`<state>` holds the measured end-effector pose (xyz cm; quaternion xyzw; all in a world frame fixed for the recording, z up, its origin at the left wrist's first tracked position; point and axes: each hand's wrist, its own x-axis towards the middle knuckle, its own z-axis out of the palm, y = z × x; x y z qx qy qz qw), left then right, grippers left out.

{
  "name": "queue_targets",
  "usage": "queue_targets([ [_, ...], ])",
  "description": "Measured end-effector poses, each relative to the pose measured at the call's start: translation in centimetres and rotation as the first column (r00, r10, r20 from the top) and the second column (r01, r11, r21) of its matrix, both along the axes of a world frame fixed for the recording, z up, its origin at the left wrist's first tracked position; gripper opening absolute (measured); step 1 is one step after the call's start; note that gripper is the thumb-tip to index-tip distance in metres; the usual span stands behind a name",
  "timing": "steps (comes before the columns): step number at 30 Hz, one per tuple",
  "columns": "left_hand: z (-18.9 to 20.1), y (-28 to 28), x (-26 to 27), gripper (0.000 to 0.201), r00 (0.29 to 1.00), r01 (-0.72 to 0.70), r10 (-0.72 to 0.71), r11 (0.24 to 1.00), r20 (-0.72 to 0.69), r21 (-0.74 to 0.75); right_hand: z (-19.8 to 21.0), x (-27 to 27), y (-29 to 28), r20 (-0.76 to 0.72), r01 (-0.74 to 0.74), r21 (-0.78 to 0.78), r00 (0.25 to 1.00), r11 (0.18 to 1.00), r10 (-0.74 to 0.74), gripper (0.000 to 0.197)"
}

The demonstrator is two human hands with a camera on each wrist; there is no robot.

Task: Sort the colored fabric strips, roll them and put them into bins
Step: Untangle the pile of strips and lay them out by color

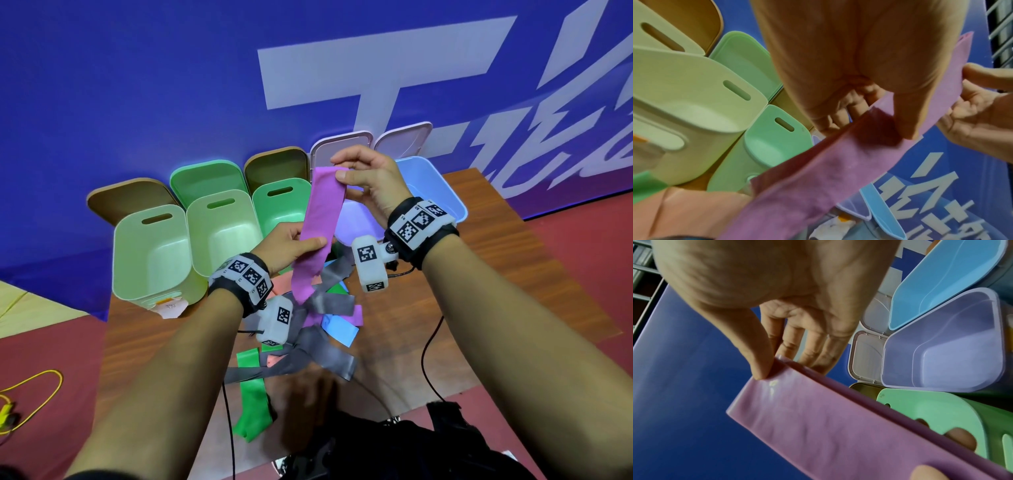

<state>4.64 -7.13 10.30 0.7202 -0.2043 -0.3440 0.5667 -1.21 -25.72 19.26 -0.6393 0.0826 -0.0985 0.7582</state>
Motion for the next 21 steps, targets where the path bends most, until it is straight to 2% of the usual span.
queue_targets([
  [4, -0.6, 0.2, -0.4, 0.016, 1.0, 0.021, -0.021, 0.999, -0.009, 0.037, -0.3, 0.0, -0.3, -0.007, 0.047, 0.001, 0.999, 0.999, -0.047, 0.025],
  [8, -1.7, 0.3, -1.2, 0.01, 0.998, 0.06, -0.06, 0.994, -0.005, 0.096, -0.7, 0.0, -1.0, -0.018, 0.121, 0.007, 0.992, 0.993, -0.121, 0.024],
  [11, -2.4, 0.1, -1.5, 0.023, 0.997, 0.067, -0.07, 0.99, 0.018, 0.127, -1.6, -0.2, -1.6, -0.053, 0.166, -0.008, 0.985, 0.986, -0.167, 0.024],
  [15, -3.0, -0.3, -1.4, 0.046, 0.981, 0.111, -0.147, 0.96, 0.125, 0.258, -3.3, -1.0, -2.8, -0.097, 0.247, -0.011, 0.964, 0.969, -0.247, 0.021],
  [21, -5.2, -1.7, -1.3, 0.058, 0.959, 0.139, -0.224, 0.906, 0.174, 0.4, -5.9, -2.9, -6.4, -0.185, 0.377, -0.031, 0.908, 0.926, -0.376, 0.022],
])
